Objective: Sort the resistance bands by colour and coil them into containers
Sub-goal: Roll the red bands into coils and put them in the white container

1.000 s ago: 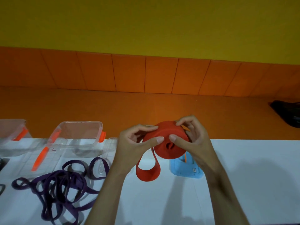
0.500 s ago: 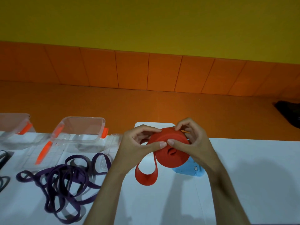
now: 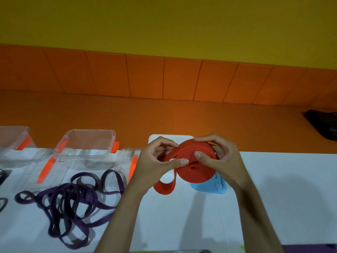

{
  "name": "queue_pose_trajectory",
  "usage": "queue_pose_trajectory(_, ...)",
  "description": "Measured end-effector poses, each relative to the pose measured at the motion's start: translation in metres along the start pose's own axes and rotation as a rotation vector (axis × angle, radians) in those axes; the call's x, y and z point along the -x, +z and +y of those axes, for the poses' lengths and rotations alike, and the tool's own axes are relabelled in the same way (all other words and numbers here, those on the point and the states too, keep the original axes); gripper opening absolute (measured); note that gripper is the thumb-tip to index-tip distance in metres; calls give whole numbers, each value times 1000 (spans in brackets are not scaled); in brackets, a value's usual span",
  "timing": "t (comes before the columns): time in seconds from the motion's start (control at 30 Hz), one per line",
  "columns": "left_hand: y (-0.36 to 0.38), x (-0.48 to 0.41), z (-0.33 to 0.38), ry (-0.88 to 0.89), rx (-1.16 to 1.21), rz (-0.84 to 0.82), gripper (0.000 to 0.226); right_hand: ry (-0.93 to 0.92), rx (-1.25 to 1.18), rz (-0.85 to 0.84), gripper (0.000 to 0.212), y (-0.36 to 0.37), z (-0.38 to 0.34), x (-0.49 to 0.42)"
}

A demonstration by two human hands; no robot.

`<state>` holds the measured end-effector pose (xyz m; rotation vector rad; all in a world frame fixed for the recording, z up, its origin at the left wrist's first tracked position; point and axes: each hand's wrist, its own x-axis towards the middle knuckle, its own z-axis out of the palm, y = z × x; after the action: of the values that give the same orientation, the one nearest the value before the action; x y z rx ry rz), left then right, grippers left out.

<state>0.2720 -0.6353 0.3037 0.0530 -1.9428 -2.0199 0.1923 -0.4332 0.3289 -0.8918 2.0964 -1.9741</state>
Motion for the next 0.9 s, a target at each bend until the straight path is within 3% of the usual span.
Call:
queue_pose_trajectory(0.17,4,3,1,9,82,7,35,-19,-118,124,28,3,-1,0)
queue_pose_trajectory(0.4,4,5,-8,-50,98,10,37,192,-25,-63,46,-4,2,0)
queue_pose_trajectory(0.7,5,7,-19,-81,121,90,33,180,-72,205,31,4,19,6)
queue_pose_trajectory(0.9,12,11,-34,-162,159,99,42,289,-57,71,49,-3,27,11)
